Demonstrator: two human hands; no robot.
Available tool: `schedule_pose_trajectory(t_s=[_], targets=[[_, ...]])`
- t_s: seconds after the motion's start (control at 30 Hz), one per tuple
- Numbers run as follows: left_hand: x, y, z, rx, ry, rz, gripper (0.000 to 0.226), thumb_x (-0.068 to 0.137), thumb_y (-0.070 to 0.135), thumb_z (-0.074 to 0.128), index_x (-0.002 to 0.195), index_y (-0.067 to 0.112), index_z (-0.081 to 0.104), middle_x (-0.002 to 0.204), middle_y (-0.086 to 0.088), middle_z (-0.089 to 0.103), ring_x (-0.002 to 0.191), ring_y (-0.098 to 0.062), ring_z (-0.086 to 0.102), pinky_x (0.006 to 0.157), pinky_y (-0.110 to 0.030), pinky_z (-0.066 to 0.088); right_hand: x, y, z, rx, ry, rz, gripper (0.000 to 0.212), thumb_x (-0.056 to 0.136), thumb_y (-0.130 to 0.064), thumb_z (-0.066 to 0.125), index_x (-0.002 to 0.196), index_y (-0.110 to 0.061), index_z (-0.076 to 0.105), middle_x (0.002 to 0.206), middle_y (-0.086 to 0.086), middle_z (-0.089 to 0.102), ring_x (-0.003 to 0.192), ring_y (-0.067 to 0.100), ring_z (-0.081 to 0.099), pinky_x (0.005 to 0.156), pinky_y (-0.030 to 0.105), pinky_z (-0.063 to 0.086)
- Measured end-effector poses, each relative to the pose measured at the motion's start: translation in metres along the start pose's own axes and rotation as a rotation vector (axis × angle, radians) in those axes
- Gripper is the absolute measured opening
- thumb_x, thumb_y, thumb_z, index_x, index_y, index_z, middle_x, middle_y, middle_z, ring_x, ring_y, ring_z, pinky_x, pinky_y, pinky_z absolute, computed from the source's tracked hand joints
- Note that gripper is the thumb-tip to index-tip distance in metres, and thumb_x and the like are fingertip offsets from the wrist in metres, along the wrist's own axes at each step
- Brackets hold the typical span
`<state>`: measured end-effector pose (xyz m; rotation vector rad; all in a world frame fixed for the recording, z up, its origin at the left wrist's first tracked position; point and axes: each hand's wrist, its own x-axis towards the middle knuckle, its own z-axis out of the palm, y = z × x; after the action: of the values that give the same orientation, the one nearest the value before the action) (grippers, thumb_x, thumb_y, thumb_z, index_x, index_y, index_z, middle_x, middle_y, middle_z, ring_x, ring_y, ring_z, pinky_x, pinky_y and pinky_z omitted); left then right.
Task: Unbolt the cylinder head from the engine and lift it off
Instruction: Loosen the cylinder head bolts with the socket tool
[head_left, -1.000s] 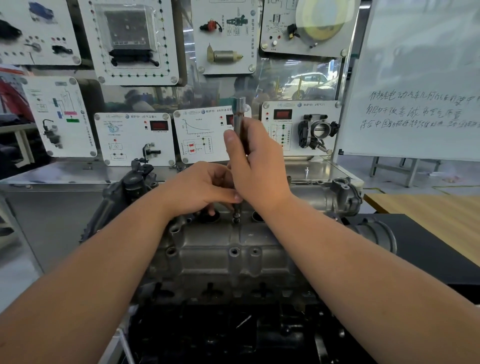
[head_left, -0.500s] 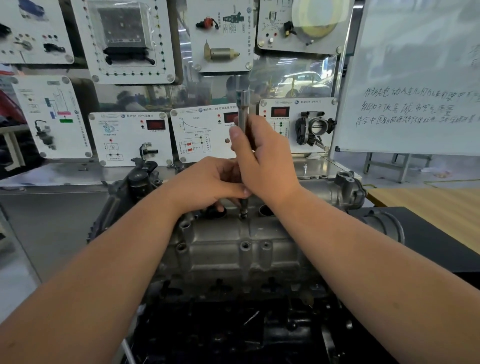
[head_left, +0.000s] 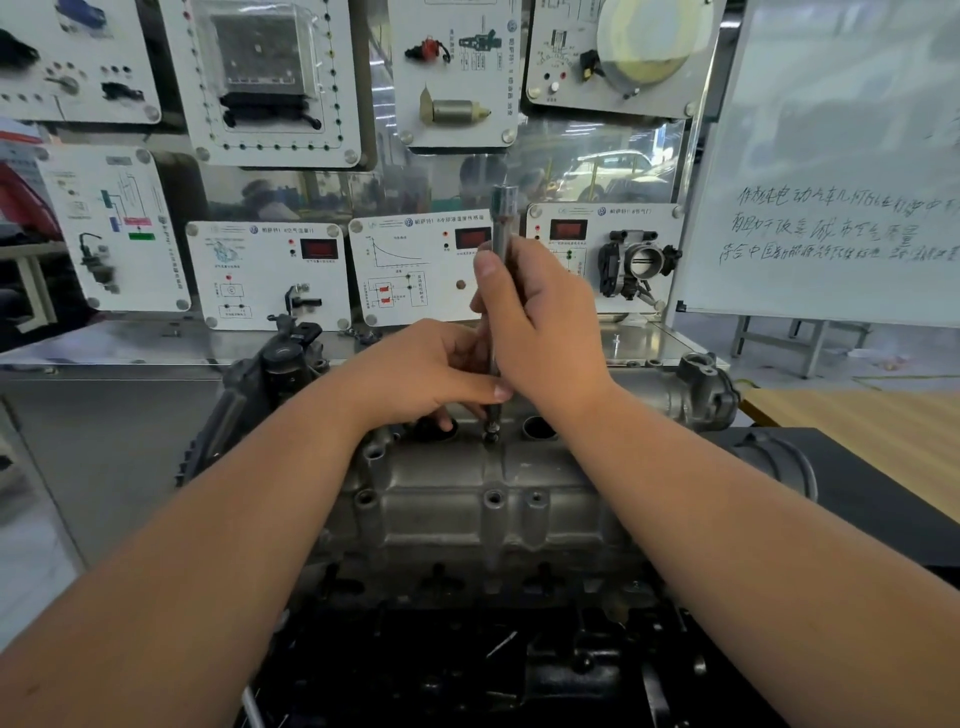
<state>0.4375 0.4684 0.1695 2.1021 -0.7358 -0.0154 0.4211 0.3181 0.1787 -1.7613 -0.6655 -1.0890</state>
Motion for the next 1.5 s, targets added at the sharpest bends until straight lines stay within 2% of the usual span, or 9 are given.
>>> schedule_pose_trajectory(t_s=[0.17,0.27,0.47,0.6,0.7,0.8,1.07,1.3,1.5], targets=[[-0.0003,-0.0002,0.0001,0.029,-0.01,0.018,0.022,0.093,0.018,0.072,0.115,0.015,0.073,0.104,0.005,0.078,0.091,-0.011,0.075,0.06,-0.027,0.058,0.0007,0.0028,-0.0003,0.052,-0.06,0.051,0.029,0.104,-0.032,0.042,0.107,-0.008,0.058,0.07,-0.007,0.068,0.058,0.01,0.065,0.058,0.039,0.055],[0.0002,0.0,-0.0009,0.061,-0.01,0.03,0.018,0.091,0.022,0.075,0.109,0.019,0.072,0.096,0.005,0.078,0.082,-0.009,0.074,0.06,-0.029,0.059,-0.0003,0.0026,0.0003,0.074,-0.058,0.044,0.033,0.099,-0.037,0.058,0.124,-0.018,0.047,0.072,-0.006,0.068,0.064,0.008,0.067,0.061,0.033,0.055],[0.002,-0.002,-0.0008,0.033,0.0,0.022,0.015,0.091,0.02,0.075,0.105,0.02,0.073,0.097,0.004,0.078,0.086,-0.008,0.075,0.058,-0.025,0.057,-0.0001,-0.0011,0.0007,0.008,-0.005,-0.058,0.023,0.102,-0.022,0.053,0.098,-0.001,0.061,0.075,0.007,0.066,0.068,0.017,0.06,0.061,0.024,0.046],[0.0011,-0.0014,-0.0001,0.037,-0.004,0.026,0.014,0.093,0.019,0.073,0.106,0.021,0.074,0.1,0.006,0.078,0.088,-0.007,0.074,0.058,-0.024,0.057,0.0008,-0.0009,-0.0003,-0.028,-0.05,-0.023,0.025,0.104,-0.023,0.043,0.1,-0.006,0.06,0.07,-0.008,0.064,0.063,0.003,0.06,0.057,0.01,0.04],[0.0009,-0.0011,-0.0007,0.042,0.002,0.025,0.015,0.09,0.022,0.076,0.105,0.019,0.073,0.096,0.002,0.077,0.083,-0.009,0.074,0.056,-0.026,0.056,-0.0011,-0.0026,-0.0015,0.036,-0.072,0.016,0.033,0.104,-0.026,0.051,0.132,-0.008,0.051,0.07,-0.004,0.067,0.061,0.004,0.064,0.059,0.026,0.052],[0.0008,-0.0009,-0.0007,0.042,0.015,0.023,0.016,0.087,0.024,0.078,0.101,0.019,0.072,0.092,0.002,0.077,0.079,-0.008,0.075,0.054,-0.023,0.055,-0.0028,-0.0067,-0.0018,0.032,-0.068,-0.006,0.033,0.099,-0.027,0.063,0.124,-0.009,0.051,0.066,0.009,0.064,0.061,0.023,0.064,0.058,0.043,0.05],[-0.0007,-0.0003,-0.0002,0.009,-0.006,0.009,0.017,0.092,0.017,0.074,0.106,0.027,0.074,0.103,0.011,0.078,0.094,-0.007,0.073,0.06,-0.027,0.059,-0.0009,-0.0033,-0.0017,-0.031,0.004,0.007,0.029,0.102,-0.022,0.045,0.094,0.002,0.06,0.072,0.004,0.07,0.06,0.013,0.063,0.059,0.035,0.05],[-0.0003,0.0035,0.0007,0.044,0.012,0.018,0.017,0.088,0.021,0.078,0.104,0.02,0.073,0.091,0.003,0.077,0.07,-0.002,0.07,0.052,-0.025,0.053,-0.001,-0.0042,-0.0018,0.012,-0.015,0.033,0.029,0.095,-0.027,0.069,0.114,-0.01,0.055,0.062,0.0,0.061,0.056,0.011,0.058,0.054,0.022,0.045],[-0.0006,0.001,0.0005,0.045,-0.008,0.012,0.021,0.093,0.02,0.072,0.114,0.022,0.072,0.108,0.007,0.077,0.092,-0.008,0.073,0.058,-0.026,0.057,-0.0005,-0.003,-0.0034,-0.034,-0.003,0.033,0.023,0.102,-0.02,0.05,0.103,0.001,0.058,0.073,0.009,0.07,0.061,0.023,0.066,0.06,0.044,0.053]])
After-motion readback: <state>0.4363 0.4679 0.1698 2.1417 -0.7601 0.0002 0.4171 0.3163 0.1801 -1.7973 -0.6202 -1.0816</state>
